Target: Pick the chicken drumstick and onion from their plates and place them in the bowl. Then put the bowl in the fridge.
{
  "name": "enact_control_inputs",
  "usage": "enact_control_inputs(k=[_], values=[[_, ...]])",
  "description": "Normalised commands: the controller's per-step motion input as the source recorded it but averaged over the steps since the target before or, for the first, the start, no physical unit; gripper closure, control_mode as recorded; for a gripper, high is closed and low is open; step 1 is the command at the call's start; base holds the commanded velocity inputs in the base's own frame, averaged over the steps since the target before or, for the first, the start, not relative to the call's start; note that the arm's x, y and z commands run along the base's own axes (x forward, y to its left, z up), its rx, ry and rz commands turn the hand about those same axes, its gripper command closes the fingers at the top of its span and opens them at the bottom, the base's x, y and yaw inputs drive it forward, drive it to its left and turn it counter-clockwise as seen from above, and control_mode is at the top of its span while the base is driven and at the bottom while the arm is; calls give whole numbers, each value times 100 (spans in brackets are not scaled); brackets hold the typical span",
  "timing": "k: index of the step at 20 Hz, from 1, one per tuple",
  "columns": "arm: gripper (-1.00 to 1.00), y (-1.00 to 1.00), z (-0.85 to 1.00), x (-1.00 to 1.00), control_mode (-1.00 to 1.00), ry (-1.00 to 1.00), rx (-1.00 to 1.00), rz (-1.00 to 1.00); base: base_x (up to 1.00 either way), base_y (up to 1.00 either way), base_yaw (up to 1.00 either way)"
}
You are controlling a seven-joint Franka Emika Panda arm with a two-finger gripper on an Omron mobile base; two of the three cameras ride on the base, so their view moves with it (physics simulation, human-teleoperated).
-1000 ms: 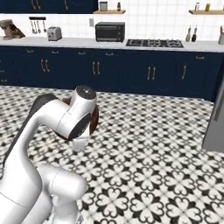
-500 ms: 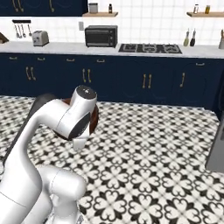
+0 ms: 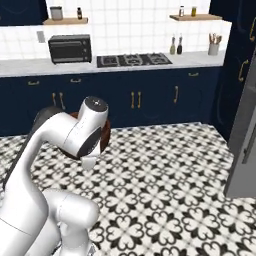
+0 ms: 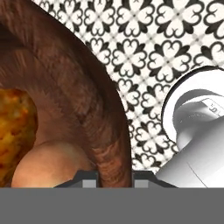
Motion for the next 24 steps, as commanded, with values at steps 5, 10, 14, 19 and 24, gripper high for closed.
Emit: enact_control_inputs(k=[5,10,14,19,24], values=[[100,0,0,0,100,0,0,0,79,74,-62],[100,0,0,0,100,0,0,0,64,70,-65],[100,0,0,0,100,0,0,0,49,64,-67],[100,0,0,0,100,0,0,0,37,73,-65],[100,0,0,0,100,0,0,0,22,78,-62]])
